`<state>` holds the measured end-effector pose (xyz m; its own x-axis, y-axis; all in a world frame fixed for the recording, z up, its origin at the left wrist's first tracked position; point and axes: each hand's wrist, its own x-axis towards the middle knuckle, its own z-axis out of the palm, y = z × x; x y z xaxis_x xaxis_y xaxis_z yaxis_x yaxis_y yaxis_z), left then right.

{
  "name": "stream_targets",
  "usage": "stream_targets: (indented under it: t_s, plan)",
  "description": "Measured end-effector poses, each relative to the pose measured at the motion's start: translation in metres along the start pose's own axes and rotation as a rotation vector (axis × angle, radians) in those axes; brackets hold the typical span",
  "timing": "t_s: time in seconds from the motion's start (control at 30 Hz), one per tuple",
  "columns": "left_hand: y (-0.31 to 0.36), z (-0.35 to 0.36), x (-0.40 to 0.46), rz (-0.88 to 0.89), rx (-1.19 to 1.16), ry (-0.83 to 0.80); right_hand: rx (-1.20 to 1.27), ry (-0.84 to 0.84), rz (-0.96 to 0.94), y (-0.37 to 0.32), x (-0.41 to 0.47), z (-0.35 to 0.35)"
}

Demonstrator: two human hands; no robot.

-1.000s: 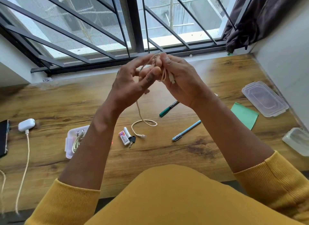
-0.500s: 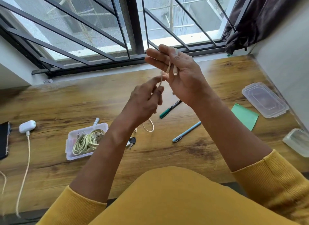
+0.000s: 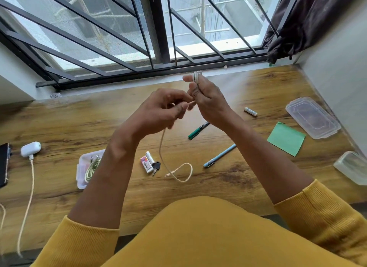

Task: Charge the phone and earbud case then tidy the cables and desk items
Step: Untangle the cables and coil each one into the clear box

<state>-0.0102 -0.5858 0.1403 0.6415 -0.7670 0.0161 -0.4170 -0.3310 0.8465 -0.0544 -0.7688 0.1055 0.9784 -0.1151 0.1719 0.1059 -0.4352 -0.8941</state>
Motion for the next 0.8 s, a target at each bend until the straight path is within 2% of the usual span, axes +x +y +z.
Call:
stream_targets:
  t_s: [0.1, 0.2, 0.37, 0.5, 0.67, 0.8]
  plan:
    - [-0.005, -0.009, 0.001, 0.023, 0.068, 0.097, 0.047, -0.086, -0.019, -0.002, -0.003, -0.003]
    - [-0.005, -0.015, 0.001, 0.054, 0.098, 0.159, 0.203, -0.215, -0.056, -0.011, -0.005, -0.003]
    - [0.002, -0.016, -0.002, 0.174, 0.029, 0.153, 0.427, -0.445, -0.029, -0.02, -0.007, -0.016]
    - [0.002, -0.014, -0.006, 0.226, 0.002, 0.173, 0.499, -0.611, 0.01, -0.02, -0.007, -0.021]
    - [0.005, -0.016, -0.006, 0.251, -0.02, 0.207, 0.57, -0.705, 0.028, -0.017, -0.007, -0.022]
    - [0.002, -0.018, -0.009, 0.214, -0.087, 0.261, 0.755, -0.7, 0.06, -0.018, -0.009, -0.022]
